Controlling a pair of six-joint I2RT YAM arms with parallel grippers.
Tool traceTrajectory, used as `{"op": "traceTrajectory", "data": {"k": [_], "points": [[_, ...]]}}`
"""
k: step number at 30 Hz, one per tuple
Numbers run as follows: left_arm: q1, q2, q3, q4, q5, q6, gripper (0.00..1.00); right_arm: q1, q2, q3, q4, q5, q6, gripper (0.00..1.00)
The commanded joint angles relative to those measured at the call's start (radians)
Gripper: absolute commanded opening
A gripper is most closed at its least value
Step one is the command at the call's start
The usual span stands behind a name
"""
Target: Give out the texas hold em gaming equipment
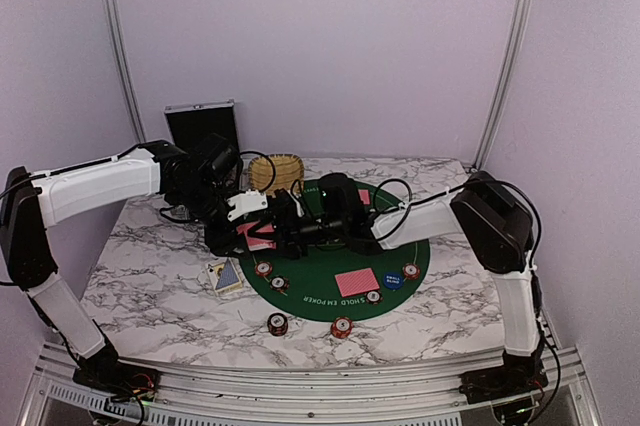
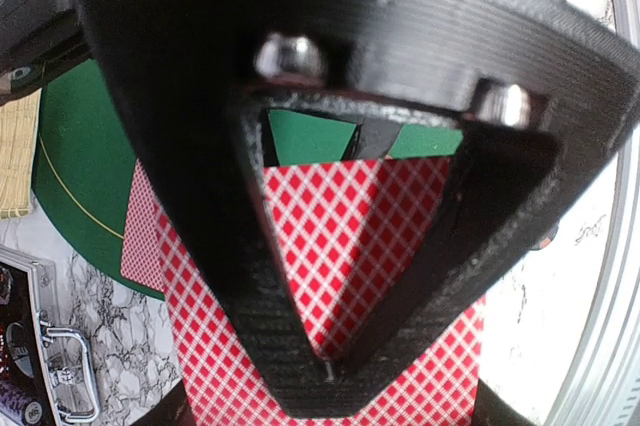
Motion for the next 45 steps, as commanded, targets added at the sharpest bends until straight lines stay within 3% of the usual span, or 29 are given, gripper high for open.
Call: {"op": "traceTrajectory", "data": {"k": [1,15,34,41,45], "points": [[0.002,-0.051,0.007,-0.009,0.009,0.004,0.15,-0.018,-0.044,-0.015,-0.103,0.038,-0.063,0.61],[0.003,-0.054,0.004,-0.009,0.009,0.004,0.15,-0.032,-0.107,-0.047,-0.152,0.052,-0.106,0.35],[0.003,-0.05,0.005,-0.009,0.008,0.004,0.14,-0.056,-0.176,-0.109,-0.145,0.057,-0.105,0.14],[0.003,-0.05,0.0,-0.009,0.005,0.003,0.14,-0.073,-0.191,-0.189,0.051,0.019,0.035,0.1],[0.003,-0.048,-0.002,-0.009,0.003,0.004,0.14,-0.073,-0.197,-0.167,-0.045,0.041,-0.031,0.1]]}}
